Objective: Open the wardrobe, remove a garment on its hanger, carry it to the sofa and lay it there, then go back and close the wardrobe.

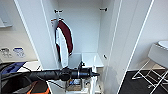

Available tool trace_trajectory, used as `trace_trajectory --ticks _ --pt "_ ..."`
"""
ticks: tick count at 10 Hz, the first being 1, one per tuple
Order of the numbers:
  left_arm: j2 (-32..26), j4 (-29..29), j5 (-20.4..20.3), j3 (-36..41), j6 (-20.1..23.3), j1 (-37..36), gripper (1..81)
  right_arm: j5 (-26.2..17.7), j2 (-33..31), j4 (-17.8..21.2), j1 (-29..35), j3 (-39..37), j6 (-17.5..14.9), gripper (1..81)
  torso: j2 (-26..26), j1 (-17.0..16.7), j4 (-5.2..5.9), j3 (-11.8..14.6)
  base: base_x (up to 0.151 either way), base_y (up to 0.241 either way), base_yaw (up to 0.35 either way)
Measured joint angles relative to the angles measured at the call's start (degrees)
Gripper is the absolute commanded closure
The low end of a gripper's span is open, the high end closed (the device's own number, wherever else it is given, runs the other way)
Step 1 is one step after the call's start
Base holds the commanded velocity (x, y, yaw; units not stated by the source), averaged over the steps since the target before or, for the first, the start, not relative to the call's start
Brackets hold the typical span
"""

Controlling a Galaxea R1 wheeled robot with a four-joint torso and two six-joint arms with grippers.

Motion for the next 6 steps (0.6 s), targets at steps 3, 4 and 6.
trace_trajectory --ticks 3,4,6 --pt "0.0 0.0 0.0 0.0 0.0 0.0 81.1 0.0 -0.5 0.0 0.0 0.0 0.0 1.0 0.0 0.0 0.00 0.0 0.000 0.000 -0.242" --pt "-0.1 0.0 0.0 0.0 0.0 0.0 81.1 0.0 -0.9 0.0 0.0 0.0 0.0 1.0 0.0 0.0 0.00 0.0 0.000 0.000 -0.291" --pt "-1.0 0.1 -0.5 -0.1 0.0 0.8 81.1 0.1 -4.0 0.1 0.1 0.0 0.0 1.0 0.0 0.0 0.00 0.0 0.000 0.000 -0.298"
